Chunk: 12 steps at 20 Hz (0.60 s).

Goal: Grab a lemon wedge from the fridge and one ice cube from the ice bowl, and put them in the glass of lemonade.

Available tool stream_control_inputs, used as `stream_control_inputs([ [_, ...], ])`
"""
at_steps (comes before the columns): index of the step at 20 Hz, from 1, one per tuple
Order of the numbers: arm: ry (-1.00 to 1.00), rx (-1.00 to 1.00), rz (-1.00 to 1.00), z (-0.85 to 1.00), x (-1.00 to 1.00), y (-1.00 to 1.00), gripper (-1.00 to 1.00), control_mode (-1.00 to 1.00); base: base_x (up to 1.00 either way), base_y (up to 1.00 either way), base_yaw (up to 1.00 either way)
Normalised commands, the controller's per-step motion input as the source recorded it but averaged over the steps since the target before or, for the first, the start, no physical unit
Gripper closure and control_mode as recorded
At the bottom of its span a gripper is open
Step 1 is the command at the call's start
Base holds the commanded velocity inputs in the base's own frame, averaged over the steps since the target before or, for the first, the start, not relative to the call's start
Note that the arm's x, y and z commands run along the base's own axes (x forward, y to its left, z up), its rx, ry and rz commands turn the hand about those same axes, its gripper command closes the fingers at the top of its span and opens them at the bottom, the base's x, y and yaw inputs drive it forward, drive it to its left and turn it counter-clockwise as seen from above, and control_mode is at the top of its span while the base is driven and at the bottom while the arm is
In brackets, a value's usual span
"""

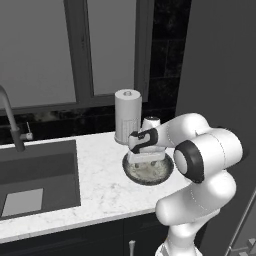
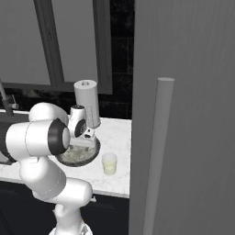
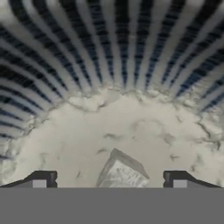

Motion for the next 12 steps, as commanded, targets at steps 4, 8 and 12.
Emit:
stream_control_inputs([
  [4, 0.01, 0.02, 0.00, -0.28, 0.01, 0.00, -1.00, -1.00, 0.00, 0.00, 0.00],
  [8, 0.00, 0.06, 0.00, -0.54, 0.07, 0.00, -1.00, -1.00, 0.00, 0.00, 0.00],
  [12, 0.00, 0.03, 0.00, -0.36, 0.03, 0.01, 1.00, -1.00, 0.00, 0.00, 0.00],
])
